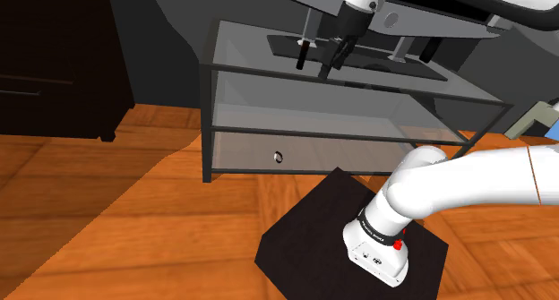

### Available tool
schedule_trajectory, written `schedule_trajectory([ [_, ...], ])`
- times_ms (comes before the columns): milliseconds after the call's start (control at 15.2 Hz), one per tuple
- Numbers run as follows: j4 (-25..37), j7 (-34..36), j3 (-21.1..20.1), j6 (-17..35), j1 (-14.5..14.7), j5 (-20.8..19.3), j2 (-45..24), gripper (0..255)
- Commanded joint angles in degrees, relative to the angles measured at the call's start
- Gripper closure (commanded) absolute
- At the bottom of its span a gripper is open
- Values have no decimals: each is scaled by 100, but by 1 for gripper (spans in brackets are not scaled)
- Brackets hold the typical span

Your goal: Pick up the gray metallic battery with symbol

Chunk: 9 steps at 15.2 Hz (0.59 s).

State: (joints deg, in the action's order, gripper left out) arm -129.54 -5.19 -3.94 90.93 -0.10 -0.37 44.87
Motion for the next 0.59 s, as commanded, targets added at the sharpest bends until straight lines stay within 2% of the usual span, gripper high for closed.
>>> schedule_trajectory([
  [0, 0, 0, 0, 0, 0, 0, 0, 0],
  [528, 793, -822, 746, 703, -149, -152, -1241, 0],
])
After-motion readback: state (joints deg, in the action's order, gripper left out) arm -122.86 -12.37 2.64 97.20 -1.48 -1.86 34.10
